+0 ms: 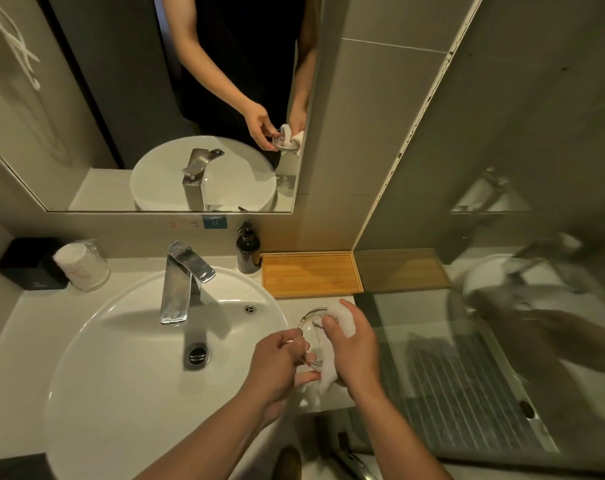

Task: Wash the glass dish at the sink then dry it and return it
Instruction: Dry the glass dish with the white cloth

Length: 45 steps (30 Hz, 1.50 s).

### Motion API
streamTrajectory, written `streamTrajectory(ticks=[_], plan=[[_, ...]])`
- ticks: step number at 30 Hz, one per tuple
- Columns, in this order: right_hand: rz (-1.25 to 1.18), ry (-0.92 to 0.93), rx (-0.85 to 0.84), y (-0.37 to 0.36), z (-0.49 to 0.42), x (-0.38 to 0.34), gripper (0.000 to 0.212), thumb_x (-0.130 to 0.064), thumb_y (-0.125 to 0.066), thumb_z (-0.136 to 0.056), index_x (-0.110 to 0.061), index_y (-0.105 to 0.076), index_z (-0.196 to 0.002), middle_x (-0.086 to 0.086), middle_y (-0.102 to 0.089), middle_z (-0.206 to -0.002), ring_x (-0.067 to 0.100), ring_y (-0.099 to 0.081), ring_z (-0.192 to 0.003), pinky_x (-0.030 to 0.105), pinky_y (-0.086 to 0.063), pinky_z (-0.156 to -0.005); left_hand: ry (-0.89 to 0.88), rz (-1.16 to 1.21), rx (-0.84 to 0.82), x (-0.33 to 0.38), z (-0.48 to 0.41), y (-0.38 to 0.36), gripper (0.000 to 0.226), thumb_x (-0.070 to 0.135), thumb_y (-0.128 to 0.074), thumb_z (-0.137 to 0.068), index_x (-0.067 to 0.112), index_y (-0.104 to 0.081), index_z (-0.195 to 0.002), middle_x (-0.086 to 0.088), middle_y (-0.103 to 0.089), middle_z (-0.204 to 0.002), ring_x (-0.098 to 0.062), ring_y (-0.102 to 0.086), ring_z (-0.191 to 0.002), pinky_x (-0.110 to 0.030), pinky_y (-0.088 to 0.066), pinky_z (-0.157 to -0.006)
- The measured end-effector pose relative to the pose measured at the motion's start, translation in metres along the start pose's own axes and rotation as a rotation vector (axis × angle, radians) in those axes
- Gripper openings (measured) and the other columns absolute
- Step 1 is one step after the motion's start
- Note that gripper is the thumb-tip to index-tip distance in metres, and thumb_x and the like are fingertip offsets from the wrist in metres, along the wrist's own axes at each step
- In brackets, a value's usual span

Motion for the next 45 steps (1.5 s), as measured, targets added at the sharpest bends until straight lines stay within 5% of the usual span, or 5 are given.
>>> streamTrajectory(ticks=[4, 9, 22, 30, 45], plan=[[0.151, 0.061, -0.128, 0.002, -0.013, -0.008, 0.041, -0.033, -0.074, -0.091, -0.040, -0.061, -0.130, -0.010, -0.067, -0.124, 0.017, -0.063, -0.115, 0.040, -0.056, -0.094, 0.016, -0.222, -0.151, 0.026, -0.010, 0.001, 0.017, 0.018, -0.065, -0.096, 0.006, -0.071, -0.106, -0.017, -0.071, -0.104, -0.026, -0.069, -0.089, -0.055, -0.059, -0.087], [0.335, 0.155, -0.307, -0.010, -0.015, -0.028, 0.048, -0.033, -0.073, -0.092, -0.035, -0.060, -0.138, -0.011, -0.065, -0.130, 0.011, -0.059, -0.114, 0.020, -0.046, -0.078, 0.025, -0.475, -0.322, 0.056, -0.016, -0.003, 0.022, 0.013, -0.066, -0.095, 0.010, -0.071, -0.117, -0.018, -0.071, -0.109, -0.024, -0.070, -0.087, -0.042, -0.064, -0.075], [-0.013, 0.032, 0.004, -0.003, -0.007, -0.002, 0.038, -0.032, -0.073, -0.092, -0.040, -0.060, -0.128, -0.012, -0.064, -0.120, 0.018, -0.062, -0.116, 0.043, -0.056, -0.098, -0.044, -0.092, 0.014, 0.004, -0.013, 0.007, 0.029, 0.008, -0.063, -0.094, 0.007, -0.065, -0.123, -0.022, -0.070, -0.102, -0.032, -0.073, -0.088, -0.053, -0.064, -0.078], [0.198, 0.169, -0.213, -0.007, -0.010, -0.027, 0.052, -0.030, -0.074, -0.091, -0.037, -0.057, -0.140, -0.012, -0.059, -0.140, 0.012, -0.054, -0.127, 0.033, -0.050, -0.102, -0.127, -0.649, -0.285, 0.064, -0.017, -0.006, 0.035, 0.017, -0.067, -0.095, 0.018, -0.062, -0.129, -0.013, -0.072, -0.103, -0.027, -0.073, -0.092, -0.040, -0.065, -0.079], [-0.100, 0.100, 0.103, 0.002, 0.004, -0.019, 0.045, -0.026, -0.069, -0.096, -0.036, -0.058, -0.139, -0.010, -0.062, -0.133, 0.012, -0.057, -0.121, 0.032, -0.051, -0.099, -0.182, -0.160, 0.043, 0.038, -0.012, 0.002, 0.030, 0.005, -0.063, -0.094, 0.010, -0.062, -0.123, -0.025, -0.067, -0.090, -0.027, -0.069, -0.083, -0.041, -0.063, -0.065]])
Point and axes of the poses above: each hand's wrist, its own z-axis away from the middle knuckle, its own y-axis out of the back of the hand, x = y × z, the point moved 9 cm from there along -z, towards the middle knuckle
